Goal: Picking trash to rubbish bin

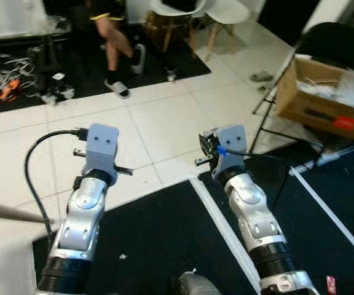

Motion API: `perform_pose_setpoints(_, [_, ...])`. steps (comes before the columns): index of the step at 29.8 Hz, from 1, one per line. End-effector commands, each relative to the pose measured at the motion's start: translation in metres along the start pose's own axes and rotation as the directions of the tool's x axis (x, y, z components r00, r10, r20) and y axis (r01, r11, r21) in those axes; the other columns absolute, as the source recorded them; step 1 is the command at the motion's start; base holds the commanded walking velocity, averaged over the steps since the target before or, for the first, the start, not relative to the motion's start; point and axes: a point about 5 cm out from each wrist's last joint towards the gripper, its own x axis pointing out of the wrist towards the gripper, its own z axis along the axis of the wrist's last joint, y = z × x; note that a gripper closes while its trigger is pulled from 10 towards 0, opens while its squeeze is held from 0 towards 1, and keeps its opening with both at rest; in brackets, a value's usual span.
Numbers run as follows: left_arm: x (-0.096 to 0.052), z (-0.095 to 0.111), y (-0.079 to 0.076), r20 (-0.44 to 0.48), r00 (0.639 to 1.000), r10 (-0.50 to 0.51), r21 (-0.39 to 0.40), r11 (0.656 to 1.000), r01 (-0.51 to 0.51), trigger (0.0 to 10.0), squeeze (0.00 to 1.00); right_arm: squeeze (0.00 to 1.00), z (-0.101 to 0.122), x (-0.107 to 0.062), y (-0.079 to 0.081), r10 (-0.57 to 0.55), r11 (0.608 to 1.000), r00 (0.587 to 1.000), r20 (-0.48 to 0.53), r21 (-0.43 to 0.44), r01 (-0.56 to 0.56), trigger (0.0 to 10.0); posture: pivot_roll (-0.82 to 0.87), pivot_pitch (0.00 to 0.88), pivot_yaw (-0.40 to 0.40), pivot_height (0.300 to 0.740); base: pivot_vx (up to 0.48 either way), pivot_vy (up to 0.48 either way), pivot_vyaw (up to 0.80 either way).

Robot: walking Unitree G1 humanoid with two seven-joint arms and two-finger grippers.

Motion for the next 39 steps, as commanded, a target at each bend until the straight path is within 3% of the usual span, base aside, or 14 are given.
perform_pose_setpoints(1, [0.0002,-0.0045,0.0018,-0.015,1.000,-0.018,0.041,0.999,0.019,10.0,0.00,0.00,-0.0052,-0.0042,-0.0010,-0.017,1.000,1.000,-0.011,0.010,0.017,10.0,0.06,0.062,-0.026,0.740,0.000,0.000,-0.80])
perform_pose_setpoints(21, [0.0078,0.0000,-0.0006,-0.003,0.997,-0.072,0.075,0.995,0.072,10.0,0.00,0.00,-0.0110,-0.0091,-0.0024,-0.066,0.998,0.998,-0.022,0.017,0.066,10.0,0.07,0.054,0.034,0.740,0.000,0.000,-0.80])
perform_pose_setpoints(31, [0.0085,-0.0013,-0.0020,-0.008,0.998,-0.058,0.049,0.997,0.059,10.0,0.00,0.00,-0.0110,-0.0091,-0.0038,-0.064,0.998,0.998,-0.026,0.014,0.064,10.0,0.06,0.060,0.022,0.740,0.000,0.000,-0.80])
perform_pose_setpoints(39, [0.0064,-0.0028,-0.0032,0.000,0.999,-0.040,-0.023,0.999,0.040,10.0,0.00,0.00,-0.0116,-0.0083,-0.0038,-0.056,0.998,0.998,-0.036,0.021,0.057,10.0,0.06,0.061,0.017,0.740,0.000,0.000,-0.76])
